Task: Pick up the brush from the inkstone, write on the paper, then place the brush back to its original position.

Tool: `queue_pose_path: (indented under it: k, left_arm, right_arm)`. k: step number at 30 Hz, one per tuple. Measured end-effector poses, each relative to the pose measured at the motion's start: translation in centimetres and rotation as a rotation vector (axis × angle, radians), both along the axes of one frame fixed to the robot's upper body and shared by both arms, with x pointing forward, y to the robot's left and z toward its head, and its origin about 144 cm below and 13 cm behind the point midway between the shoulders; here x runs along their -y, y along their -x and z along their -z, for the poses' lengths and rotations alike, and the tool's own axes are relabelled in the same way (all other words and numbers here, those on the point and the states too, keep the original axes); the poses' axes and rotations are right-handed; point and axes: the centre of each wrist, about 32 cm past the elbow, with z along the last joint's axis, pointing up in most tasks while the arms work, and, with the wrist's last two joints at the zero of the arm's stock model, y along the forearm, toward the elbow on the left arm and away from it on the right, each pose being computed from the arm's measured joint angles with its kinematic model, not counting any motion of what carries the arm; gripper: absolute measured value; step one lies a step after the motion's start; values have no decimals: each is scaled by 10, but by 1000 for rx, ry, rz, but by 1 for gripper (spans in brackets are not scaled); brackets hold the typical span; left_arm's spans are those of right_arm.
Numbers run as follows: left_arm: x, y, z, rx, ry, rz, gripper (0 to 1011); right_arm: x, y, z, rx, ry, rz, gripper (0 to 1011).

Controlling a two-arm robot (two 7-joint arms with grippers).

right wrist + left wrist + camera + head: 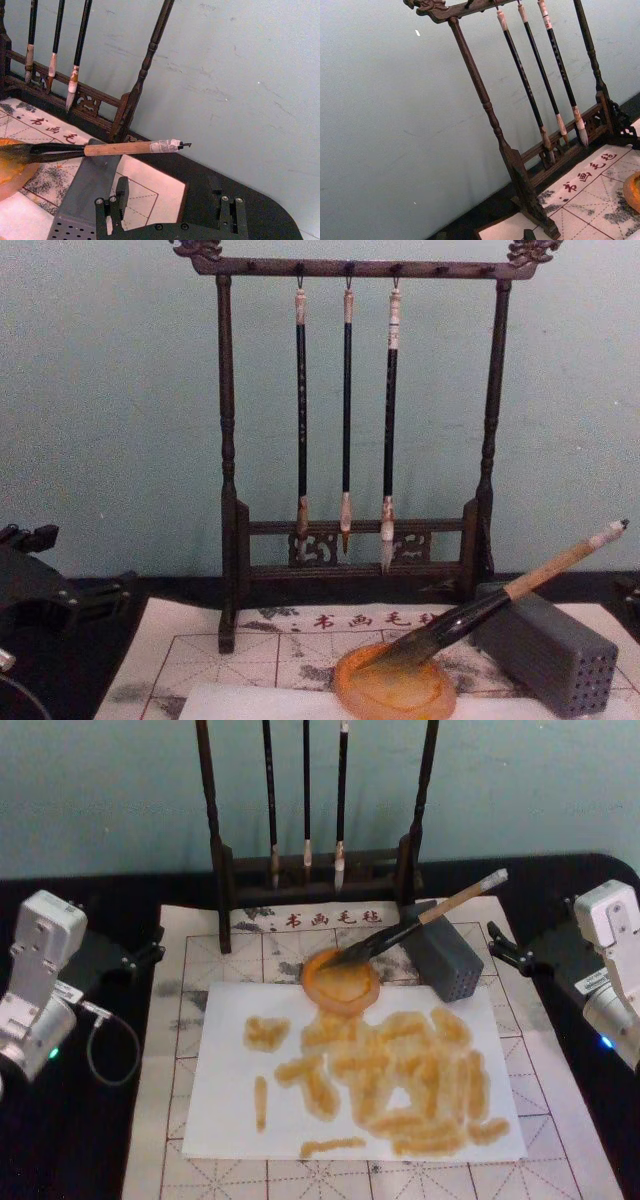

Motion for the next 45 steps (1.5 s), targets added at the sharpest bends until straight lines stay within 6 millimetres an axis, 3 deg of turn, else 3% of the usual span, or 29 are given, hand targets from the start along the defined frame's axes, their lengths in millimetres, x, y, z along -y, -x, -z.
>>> queue_pose_path:
  k: [45]
  left_arm:
    - [0,0,0,0,0,0,1001]
  right_arm:
    - [0,0,0,0,0,0,1000]
